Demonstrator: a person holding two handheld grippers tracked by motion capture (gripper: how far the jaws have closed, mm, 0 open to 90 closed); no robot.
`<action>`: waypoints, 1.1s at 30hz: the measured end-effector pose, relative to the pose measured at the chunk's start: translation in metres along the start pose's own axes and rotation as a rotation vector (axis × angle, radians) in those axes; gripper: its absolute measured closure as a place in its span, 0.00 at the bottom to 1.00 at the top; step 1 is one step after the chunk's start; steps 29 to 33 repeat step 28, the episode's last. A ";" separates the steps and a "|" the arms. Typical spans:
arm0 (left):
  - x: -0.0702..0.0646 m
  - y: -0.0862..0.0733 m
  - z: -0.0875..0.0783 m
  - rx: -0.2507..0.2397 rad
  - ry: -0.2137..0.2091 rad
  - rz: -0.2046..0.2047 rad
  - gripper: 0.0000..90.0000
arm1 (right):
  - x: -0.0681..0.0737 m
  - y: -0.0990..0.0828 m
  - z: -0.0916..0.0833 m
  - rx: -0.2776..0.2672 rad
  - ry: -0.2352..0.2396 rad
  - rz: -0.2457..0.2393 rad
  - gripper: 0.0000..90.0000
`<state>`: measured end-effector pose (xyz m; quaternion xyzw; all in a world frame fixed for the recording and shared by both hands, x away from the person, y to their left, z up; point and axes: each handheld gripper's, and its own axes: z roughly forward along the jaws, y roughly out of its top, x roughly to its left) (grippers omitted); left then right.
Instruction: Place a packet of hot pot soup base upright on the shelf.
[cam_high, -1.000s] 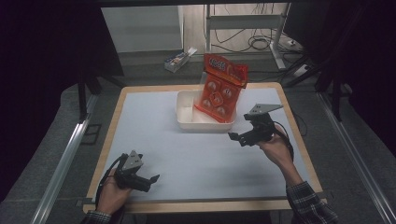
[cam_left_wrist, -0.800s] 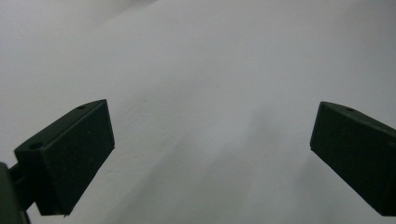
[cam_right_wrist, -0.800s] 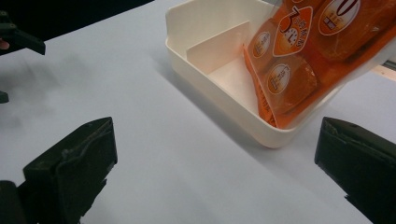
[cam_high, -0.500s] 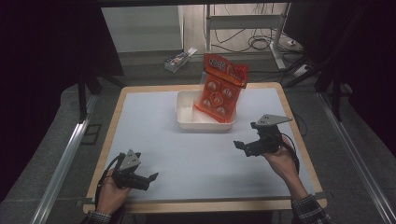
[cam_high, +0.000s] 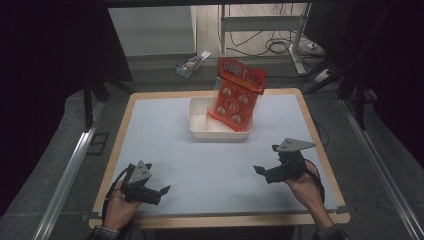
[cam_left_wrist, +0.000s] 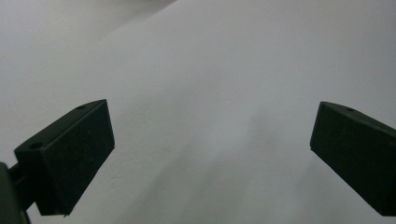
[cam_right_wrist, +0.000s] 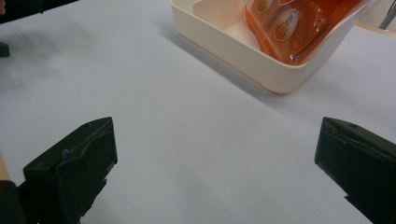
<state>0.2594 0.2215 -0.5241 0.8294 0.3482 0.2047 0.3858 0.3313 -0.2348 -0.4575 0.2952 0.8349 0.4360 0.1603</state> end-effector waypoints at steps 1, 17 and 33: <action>0.000 0.000 0.000 -0.001 0.000 0.002 0.00 | 0.001 -0.002 0.000 0.001 0.000 -0.003 0.00; 0.000 0.000 0.001 0.004 -0.014 0.002 0.00 | 0.016 -0.031 -0.003 0.023 0.015 0.005 0.00; 0.000 0.000 0.003 0.020 -0.009 0.014 0.00 | 0.017 -0.040 0.003 0.055 0.026 0.009 0.00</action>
